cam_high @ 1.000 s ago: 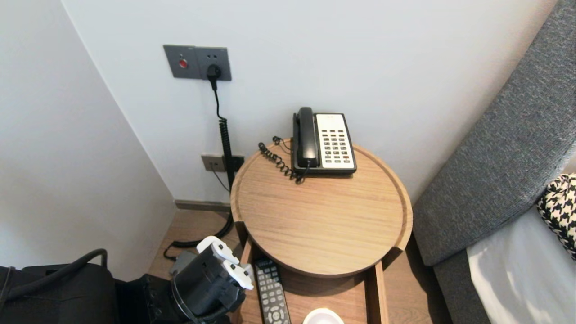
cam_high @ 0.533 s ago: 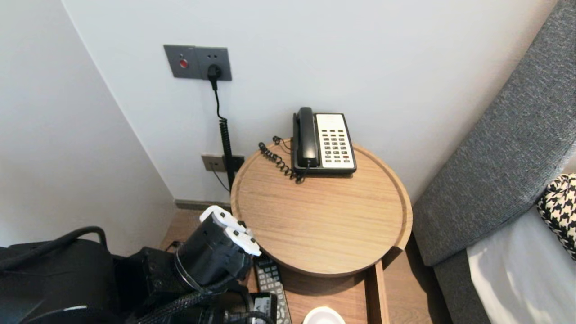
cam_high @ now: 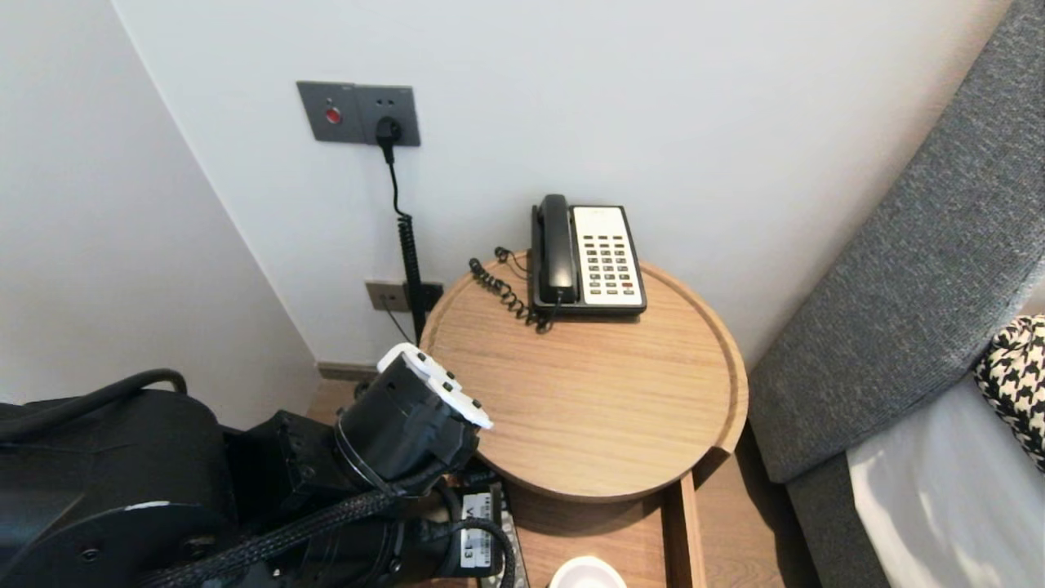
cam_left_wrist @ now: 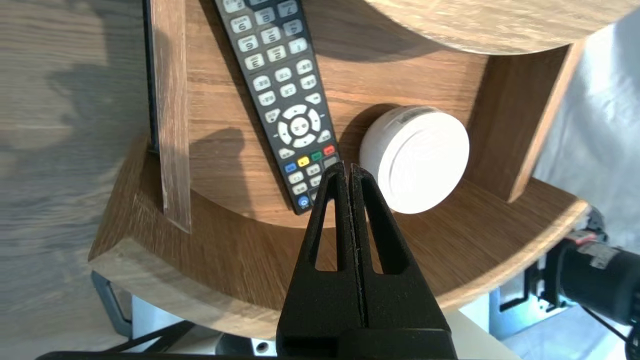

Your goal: Take the remote control out of the drawer one by one and place them on the table

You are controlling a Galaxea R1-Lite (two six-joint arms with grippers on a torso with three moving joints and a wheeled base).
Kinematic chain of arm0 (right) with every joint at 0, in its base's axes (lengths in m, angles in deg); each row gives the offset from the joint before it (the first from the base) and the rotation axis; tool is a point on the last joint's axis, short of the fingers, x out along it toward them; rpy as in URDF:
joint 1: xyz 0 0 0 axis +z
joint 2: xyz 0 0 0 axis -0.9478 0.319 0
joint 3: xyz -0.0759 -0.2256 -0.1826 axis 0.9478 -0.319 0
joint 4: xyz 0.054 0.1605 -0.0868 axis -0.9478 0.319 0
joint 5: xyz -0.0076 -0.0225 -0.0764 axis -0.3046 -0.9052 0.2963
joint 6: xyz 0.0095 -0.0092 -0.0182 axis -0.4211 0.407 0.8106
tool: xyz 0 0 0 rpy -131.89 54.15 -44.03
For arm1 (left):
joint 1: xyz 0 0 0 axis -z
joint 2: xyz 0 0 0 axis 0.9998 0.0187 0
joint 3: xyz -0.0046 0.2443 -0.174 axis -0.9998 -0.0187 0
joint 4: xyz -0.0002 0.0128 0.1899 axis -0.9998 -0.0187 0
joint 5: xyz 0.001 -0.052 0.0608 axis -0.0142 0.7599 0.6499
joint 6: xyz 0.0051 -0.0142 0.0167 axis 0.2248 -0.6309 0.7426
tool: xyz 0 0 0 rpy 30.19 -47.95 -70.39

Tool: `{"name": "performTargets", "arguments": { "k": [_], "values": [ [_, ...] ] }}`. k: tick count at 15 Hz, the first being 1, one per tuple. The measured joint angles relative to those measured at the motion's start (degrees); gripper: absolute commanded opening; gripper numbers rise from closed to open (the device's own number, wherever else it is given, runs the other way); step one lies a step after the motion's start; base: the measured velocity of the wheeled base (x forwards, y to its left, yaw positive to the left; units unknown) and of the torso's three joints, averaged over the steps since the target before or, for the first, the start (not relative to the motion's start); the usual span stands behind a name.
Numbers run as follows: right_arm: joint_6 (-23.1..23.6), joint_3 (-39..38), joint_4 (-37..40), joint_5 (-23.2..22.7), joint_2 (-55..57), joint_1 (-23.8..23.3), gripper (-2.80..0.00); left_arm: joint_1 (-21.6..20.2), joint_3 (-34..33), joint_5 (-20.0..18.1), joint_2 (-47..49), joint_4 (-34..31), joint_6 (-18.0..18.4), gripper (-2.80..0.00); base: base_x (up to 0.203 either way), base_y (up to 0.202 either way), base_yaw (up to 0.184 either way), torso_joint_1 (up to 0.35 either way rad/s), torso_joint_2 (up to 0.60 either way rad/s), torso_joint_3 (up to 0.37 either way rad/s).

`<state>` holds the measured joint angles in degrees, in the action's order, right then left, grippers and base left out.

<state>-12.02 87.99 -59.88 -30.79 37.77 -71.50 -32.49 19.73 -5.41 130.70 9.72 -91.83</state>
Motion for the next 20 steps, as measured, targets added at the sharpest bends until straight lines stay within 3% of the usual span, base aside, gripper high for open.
{"name": "performTargets", "arguments": {
  "k": [5, 10, 15, 16, 20],
  "values": [
    [0.0, 0.0, 0.0, 0.0, 0.0, 0.0, -2.8, 4.5, 2.0, -0.3, 2.3, -0.7, -0.1, -2.8, 0.0, 0.0, 0.0, 0.0, 0.0, 0.0],
    [0.0, 0.0, 0.0, 0.0, 0.0, 0.0, -2.8, 7.3, 7.3, 1.0, 6.4, -7.0, -0.1, -2.8, 0.0, 0.0, 0.0, 0.0, 0.0, 0.0],
    [0.0, 0.0, 0.0, 0.0, 0.0, 0.0, -2.8, 8.9, 18.3, 1.0, 13.0, -15.9, 0.0, -2.8, 0.0, 0.0, 0.0, 0.0, 0.0, 0.0],
    [0.0, 0.0, 0.0, 0.0, 0.0, 0.0, -2.8, 9.7, 20.2, 0.8, 14.1, -18.9, 0.0, 0.0, 0.0, 0.0, 0.0, 0.0, 0.0, 0.0],
    [0.0, 0.0, 0.0, 0.0, 0.0, 0.0, -2.8, 10.6, 24.1, 0.7, 17.3, -24.8, -0.9, 0.0, 0.0, 0.0, 0.0, 0.0, 0.0, 0.0]
  ]
}}
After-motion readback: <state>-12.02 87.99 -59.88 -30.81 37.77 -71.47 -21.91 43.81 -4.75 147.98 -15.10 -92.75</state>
